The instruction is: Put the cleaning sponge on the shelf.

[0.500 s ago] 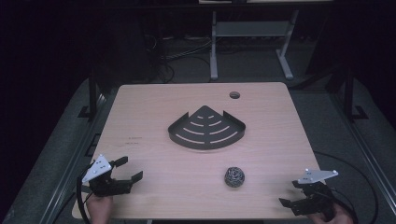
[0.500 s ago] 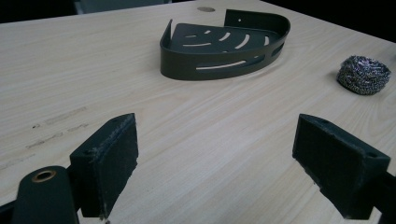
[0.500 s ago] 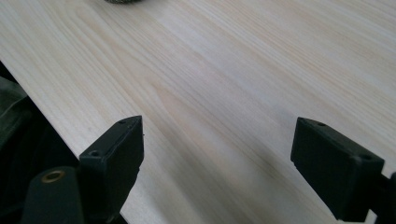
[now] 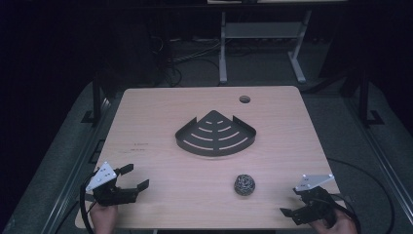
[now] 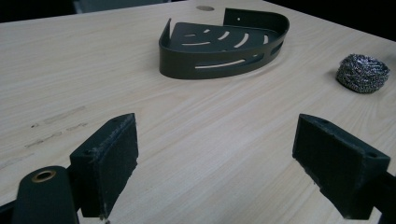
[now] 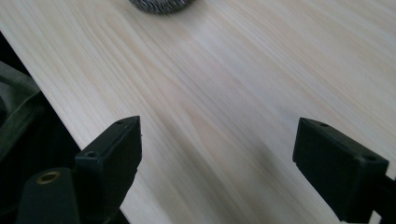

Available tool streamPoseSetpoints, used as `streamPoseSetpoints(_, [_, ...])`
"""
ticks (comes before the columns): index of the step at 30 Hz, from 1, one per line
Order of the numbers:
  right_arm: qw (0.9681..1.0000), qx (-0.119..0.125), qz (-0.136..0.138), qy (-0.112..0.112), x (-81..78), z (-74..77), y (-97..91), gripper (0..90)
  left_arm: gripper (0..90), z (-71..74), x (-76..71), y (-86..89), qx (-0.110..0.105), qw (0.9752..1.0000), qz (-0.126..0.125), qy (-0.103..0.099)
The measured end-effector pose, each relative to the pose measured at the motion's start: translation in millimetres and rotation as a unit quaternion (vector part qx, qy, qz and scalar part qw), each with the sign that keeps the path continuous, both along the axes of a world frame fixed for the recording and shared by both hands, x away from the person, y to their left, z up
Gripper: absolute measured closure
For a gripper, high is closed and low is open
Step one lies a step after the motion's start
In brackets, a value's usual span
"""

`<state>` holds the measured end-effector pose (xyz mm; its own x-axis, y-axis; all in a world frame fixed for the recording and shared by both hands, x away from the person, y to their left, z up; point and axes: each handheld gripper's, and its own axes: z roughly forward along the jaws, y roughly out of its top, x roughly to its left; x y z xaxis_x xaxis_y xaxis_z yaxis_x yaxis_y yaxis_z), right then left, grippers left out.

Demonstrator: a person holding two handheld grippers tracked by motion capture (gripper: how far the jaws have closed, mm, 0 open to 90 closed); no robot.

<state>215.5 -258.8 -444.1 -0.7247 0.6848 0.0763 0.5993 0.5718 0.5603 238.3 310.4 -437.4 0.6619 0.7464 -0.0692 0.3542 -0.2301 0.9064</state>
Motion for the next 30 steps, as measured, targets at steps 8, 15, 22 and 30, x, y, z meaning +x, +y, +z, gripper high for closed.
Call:
streamPoseSetpoints(8, [0.9996,-0.004,0.025,0.009,6.2,-0.3,16.3,15.2,13.7,0.5,-0.5,-0.3,0.000,1.0000,0.001,0.000])
streamPoseSetpoints(15, [0.9992,-0.012,0.038,0.008,7.8,1.0,23.1,15.3,13.7,0.6,-1.0,0.2,-0.001,1.0000,0.002,0.001])
streamPoseSetpoints(22, [0.9989,-0.014,0.044,0.009,11.5,1.1,32.2,14.4,13.7,0.5,-1.0,1.7,-0.003,1.0000,0.003,0.002])
streamPoseSetpoints(30, [0.9981,-0.022,0.057,0.008,16.0,1.6,42.8,14.4,13.7,0.3,-1.0,1.0,-0.001,1.0000,0.003,0.002])
